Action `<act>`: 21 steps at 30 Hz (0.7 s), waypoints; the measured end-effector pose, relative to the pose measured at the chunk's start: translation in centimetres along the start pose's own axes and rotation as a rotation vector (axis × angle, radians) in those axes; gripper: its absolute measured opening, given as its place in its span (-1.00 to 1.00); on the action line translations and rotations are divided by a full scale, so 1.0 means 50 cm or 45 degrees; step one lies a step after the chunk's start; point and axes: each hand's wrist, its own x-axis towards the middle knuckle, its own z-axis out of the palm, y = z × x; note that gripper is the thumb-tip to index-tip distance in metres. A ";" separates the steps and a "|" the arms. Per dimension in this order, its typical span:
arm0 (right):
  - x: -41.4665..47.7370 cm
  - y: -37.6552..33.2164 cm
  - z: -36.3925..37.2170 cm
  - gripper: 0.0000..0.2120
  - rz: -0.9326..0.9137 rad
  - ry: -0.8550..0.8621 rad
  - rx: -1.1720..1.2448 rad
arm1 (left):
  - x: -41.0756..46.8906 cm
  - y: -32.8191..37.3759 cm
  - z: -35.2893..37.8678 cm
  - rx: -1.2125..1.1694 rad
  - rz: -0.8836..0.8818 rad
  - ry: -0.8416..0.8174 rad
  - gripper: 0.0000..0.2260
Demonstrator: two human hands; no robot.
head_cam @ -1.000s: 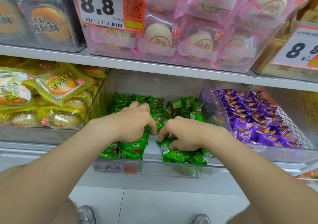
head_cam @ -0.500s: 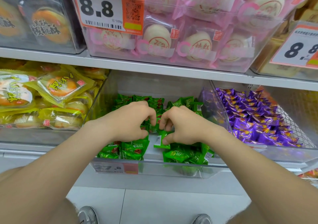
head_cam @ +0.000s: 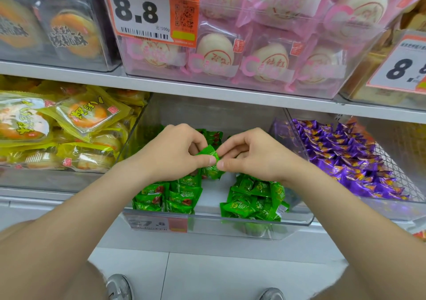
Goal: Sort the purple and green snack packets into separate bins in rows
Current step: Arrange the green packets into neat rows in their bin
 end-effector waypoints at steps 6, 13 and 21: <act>0.011 0.007 0.025 -0.75 -0.095 0.060 -0.235 | -0.001 0.006 0.003 -0.046 -0.016 -0.059 -0.82; 0.016 0.012 0.014 -0.66 -0.027 0.101 -0.604 | -0.001 -0.017 0.009 0.126 -0.128 -0.057 -0.95; 0.034 0.038 0.062 -0.57 -0.156 0.054 -0.905 | 0.000 -0.040 0.019 0.459 -0.096 -0.197 -0.76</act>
